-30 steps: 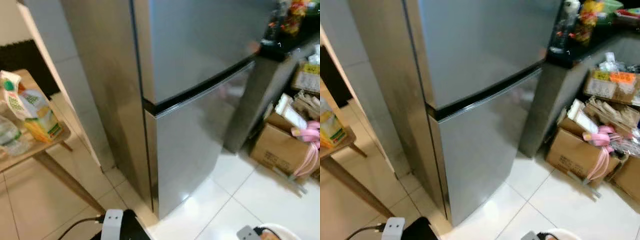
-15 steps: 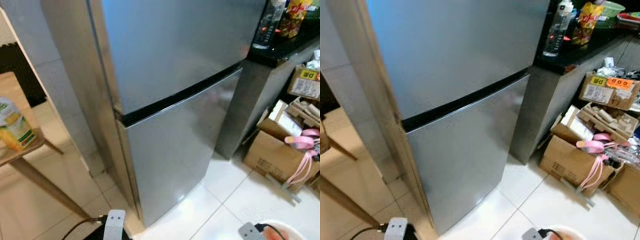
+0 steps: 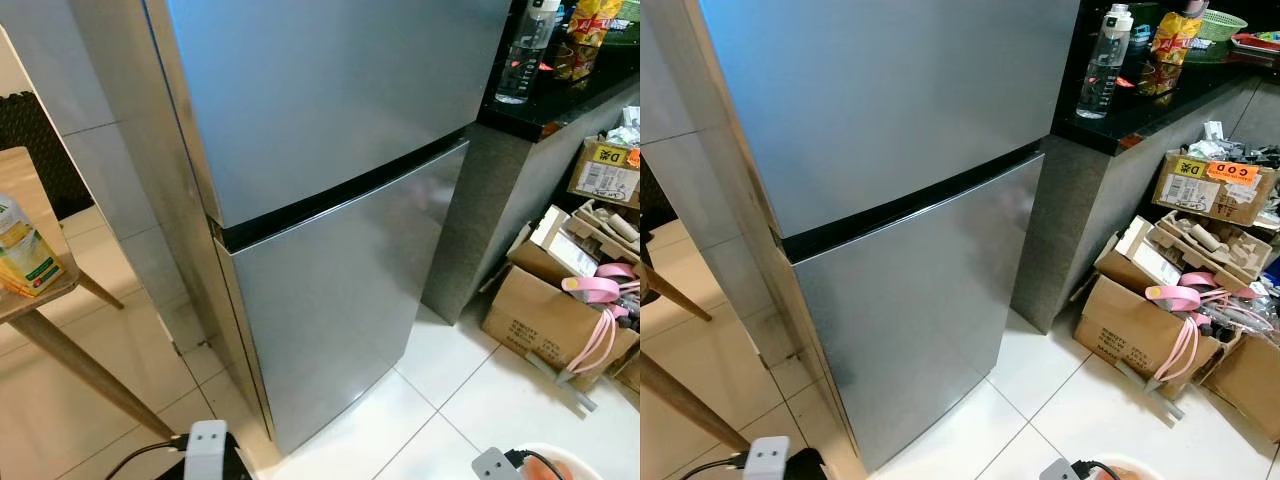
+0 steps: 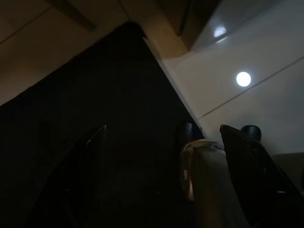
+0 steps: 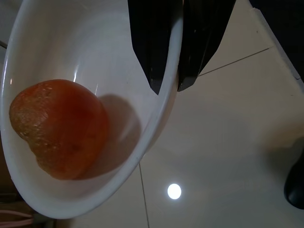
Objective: Restocking fridge
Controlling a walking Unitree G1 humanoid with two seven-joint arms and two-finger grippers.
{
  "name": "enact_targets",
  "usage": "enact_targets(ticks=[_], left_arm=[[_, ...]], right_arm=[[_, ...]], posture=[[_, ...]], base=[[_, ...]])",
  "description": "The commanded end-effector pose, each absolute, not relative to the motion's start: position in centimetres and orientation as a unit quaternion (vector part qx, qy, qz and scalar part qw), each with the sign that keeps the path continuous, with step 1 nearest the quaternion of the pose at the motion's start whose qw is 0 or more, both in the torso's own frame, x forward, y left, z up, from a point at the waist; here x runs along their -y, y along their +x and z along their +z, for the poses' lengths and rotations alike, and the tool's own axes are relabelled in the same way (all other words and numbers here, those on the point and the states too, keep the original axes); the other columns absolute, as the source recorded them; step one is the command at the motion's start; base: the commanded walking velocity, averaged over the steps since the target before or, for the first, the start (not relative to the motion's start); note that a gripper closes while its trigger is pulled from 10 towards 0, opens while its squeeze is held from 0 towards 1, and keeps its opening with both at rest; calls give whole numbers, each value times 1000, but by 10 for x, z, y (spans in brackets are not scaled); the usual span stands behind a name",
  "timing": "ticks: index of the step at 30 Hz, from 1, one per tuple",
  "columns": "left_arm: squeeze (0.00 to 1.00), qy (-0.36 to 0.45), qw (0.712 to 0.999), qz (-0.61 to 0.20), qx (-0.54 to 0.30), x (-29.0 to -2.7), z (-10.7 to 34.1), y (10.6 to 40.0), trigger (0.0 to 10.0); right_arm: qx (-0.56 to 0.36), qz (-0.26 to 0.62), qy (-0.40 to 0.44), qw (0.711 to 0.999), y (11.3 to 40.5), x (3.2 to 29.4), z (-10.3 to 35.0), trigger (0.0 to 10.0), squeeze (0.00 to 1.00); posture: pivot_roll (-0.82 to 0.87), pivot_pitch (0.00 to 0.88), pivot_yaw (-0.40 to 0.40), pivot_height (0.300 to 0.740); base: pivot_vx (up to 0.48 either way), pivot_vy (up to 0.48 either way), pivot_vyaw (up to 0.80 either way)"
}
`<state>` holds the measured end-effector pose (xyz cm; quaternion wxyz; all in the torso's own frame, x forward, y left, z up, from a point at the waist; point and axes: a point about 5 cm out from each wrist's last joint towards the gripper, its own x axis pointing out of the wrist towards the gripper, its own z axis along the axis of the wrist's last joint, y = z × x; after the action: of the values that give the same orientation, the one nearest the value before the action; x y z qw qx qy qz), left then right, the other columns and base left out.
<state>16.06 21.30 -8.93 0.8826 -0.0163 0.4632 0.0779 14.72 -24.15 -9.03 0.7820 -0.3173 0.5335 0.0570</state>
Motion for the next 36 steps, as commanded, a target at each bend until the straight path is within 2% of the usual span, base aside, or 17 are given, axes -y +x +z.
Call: enact_targets(ticks=[1, 6, 17, 21, 22, 25, 27, 28, 33, 36], left_arm=[[0, -4, 882, 81, -464, -219, -88, 160, 10000], [0, -11, 879, 91, -467, -219, -89, 158, 10000], [0, -38, 884, 115, -452, -220, -89, 158, 10000], [0, -107, 899, 170, -390, -239, -76, 172, 10000], [0, -107, 899, 170, -390, -239, -76, 172, 10000], [0, -169, 916, 188, -311, -260, -60, 188, 10000], [0, -181, 922, 188, -285, -266, -53, 193, 10000], [0, -208, 931, 183, -238, -280, -42, 201, 10000], [0, -231, 946, 155, -166, -296, -22, 211, 10000], [0, -249, 959, 86, -104, -305, -2, 223, 10000]], right_arm=[[-529, 57, -317, 785, 150, 241, -90, 10000, 0], [-530, 58, -316, 785, 149, 240, -90, 10000, 0], [-533, 65, -298, 789, 148, 236, -92, 10000, 0], [-532, 66, -295, 791, 148, 236, -91, 10000, 0], [-532, 66, -295, 791, 148, 236, -91, 10000, 0], [-533, 65, -295, 790, 148, 236, -91, 10000, 0], [-533, 65, -295, 790, 148, 236, -91, 10000, 0], [-534, 65, -294, 790, 148, 236, -92, 10000, 0], [-534, 65, -294, 790, 147, 236, -92, 10000, 0], [-535, 66, -295, 789, 147, 236, -92, 10000, 0]], posture=[[-112, 0, -13, 740], [-111, 0, -11, 740], [-110, 0, -9, 740], [-108, 0, -12, 740], [-108, 0, -12, 740], [-100, 0, -15, 740], [-100, 0, -15, 740], [-99, 0, -14, 740], [-99, 0, -14, 740], [-99, 0, -14, 740]], base=[[0, -480, 0], [0, -455, 0], [0, 0, 0], [0, 0, 0], [0, 0, 0], [0, 0, 0], [0, 0, 0], [0, 0, 0], [0, 0, 0], [0, 0, 0]])
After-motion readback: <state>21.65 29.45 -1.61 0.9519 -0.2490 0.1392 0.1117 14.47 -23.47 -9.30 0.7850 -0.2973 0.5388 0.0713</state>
